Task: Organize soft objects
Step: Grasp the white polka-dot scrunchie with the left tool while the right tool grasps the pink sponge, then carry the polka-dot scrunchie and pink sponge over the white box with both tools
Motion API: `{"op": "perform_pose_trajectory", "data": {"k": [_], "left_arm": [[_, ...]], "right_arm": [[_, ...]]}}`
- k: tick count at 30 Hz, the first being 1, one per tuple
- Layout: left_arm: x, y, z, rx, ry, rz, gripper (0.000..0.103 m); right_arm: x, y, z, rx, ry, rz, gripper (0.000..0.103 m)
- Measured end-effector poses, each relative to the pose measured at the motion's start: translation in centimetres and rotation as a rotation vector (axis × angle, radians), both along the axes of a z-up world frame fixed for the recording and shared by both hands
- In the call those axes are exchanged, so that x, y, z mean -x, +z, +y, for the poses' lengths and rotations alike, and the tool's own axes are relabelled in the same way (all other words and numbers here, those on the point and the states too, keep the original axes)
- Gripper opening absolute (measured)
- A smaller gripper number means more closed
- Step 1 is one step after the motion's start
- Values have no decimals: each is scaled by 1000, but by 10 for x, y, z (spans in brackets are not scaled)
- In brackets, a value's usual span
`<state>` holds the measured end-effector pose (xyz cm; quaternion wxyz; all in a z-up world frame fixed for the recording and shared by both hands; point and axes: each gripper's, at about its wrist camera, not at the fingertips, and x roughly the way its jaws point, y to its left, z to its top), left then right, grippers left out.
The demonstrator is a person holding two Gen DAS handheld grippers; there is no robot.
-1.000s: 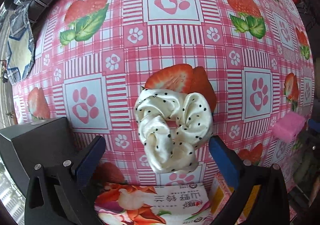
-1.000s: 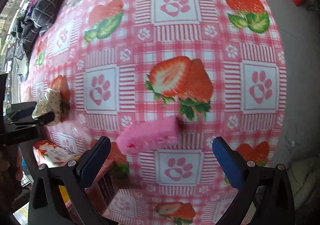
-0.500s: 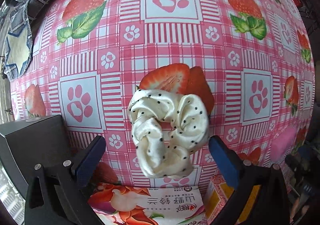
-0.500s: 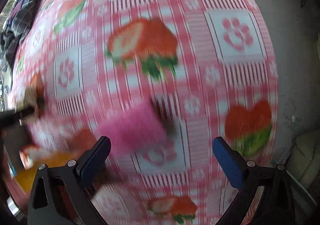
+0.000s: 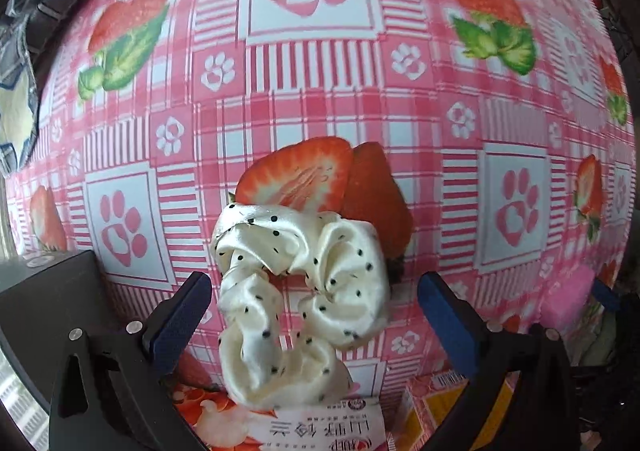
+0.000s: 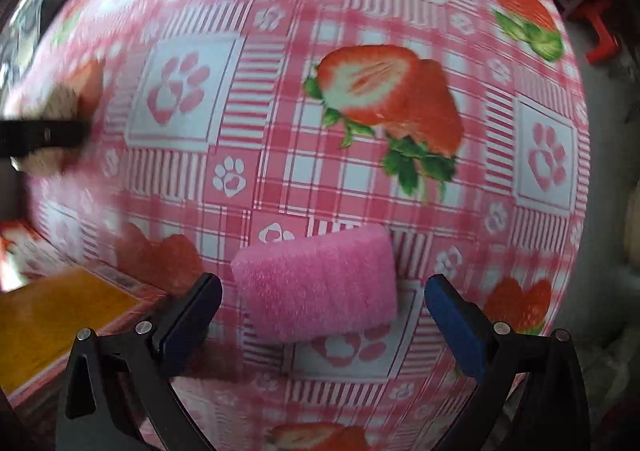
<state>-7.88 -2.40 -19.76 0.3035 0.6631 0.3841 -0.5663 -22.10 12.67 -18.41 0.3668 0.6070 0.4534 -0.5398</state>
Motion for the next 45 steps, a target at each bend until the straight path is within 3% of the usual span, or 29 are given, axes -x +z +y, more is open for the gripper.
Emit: {"op": "perform_pose_trajectory", "data": {"k": [2, 13, 15, 17, 18, 19, 20, 21, 22, 28, 38, 42, 45], "left_arm": [[1, -5, 0, -9, 13, -3, 103], [2, -18, -17, -72, 37, -35, 103], [2, -17, -15, -59, 39, -26, 102], [1, -18, -23, -32, 32, -11, 93], [1, -13, -20, -17, 21, -2, 89], [1, -8, -18, -3, 6, 6, 75], [2, -2, -17, 13, -16, 17, 51], [2, 3, -15, 17, -28, 27, 41], [0, 7, -16, 16, -28, 38, 37], [-31, 43, -12, 98, 5, 93, 36], [-69, 115, 13, 179, -59, 196, 36], [-88, 126, 28, 193, -73, 223, 37], [-102, 134, 36, 204, -84, 235, 37]], "right_arm": [[-13, -6, 7, -28, -14, -18, 103], [0, -18, -8, -53, -57, -43, 103], [2, -18, -10, -37, -64, -32, 91], [9, -7, -12, -5, -56, -22, 73], [9, 0, -13, 5, -49, -15, 73], [9, 6, -12, 12, -51, -21, 73], [10, 8, -12, 19, -60, -27, 73], [12, 11, -11, 28, -74, -29, 72], [15, 18, -9, 37, -88, -30, 72], [25, 60, 0, 88, -186, -68, 73], [15, 132, 22, 166, -279, -75, 73], [2, 153, 40, 196, -302, -59, 73], [-11, 150, 46, 215, -317, -45, 73]]}}
